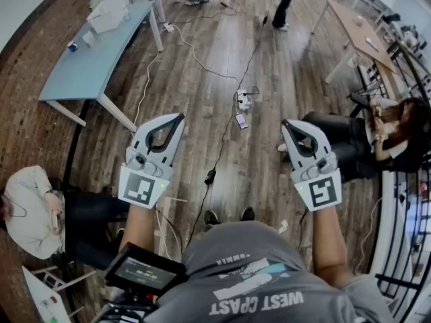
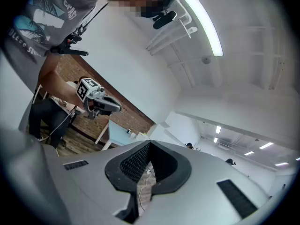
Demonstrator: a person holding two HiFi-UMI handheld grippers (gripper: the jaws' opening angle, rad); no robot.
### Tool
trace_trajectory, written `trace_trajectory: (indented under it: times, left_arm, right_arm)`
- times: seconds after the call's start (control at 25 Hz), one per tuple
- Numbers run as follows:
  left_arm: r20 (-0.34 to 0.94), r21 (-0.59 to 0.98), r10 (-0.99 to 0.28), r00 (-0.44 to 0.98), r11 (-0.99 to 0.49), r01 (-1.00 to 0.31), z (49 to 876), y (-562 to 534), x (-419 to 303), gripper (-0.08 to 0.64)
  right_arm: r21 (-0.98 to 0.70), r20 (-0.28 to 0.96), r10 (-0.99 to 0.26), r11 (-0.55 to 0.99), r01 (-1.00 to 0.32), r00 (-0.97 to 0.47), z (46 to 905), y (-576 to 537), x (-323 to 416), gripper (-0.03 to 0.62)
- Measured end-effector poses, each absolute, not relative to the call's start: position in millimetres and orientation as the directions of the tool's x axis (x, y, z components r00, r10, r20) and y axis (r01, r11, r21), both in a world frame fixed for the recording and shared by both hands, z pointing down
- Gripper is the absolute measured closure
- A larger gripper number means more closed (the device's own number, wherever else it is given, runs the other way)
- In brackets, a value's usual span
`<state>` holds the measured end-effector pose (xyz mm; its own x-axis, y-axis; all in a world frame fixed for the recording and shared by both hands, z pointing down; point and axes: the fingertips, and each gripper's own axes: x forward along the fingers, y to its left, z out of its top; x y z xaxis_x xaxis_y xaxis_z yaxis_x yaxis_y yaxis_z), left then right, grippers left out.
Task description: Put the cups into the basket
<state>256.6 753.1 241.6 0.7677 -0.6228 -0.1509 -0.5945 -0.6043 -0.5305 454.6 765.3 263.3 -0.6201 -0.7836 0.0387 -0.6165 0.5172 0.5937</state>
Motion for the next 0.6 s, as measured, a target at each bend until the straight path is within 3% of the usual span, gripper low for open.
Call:
trace_trajectory:
  times: [0.24,0.6]
  left_arm:
    - [-0.125,-0.576,-0.61,0.782,-0.598,-0.558,247,719,275,0.559]
    - [-0.069,-0.648,-0.63,0.774,-0.561,-0.515,258,721,287,0.558]
  right_arm:
    - [0.575,-0.056,-0.802,0.461,-0.676,-0.595,245,729,454,0.588]
    - [0.608,-0.068,-0.813,0.426,-0.67,-0.578,247,734,459,0.587]
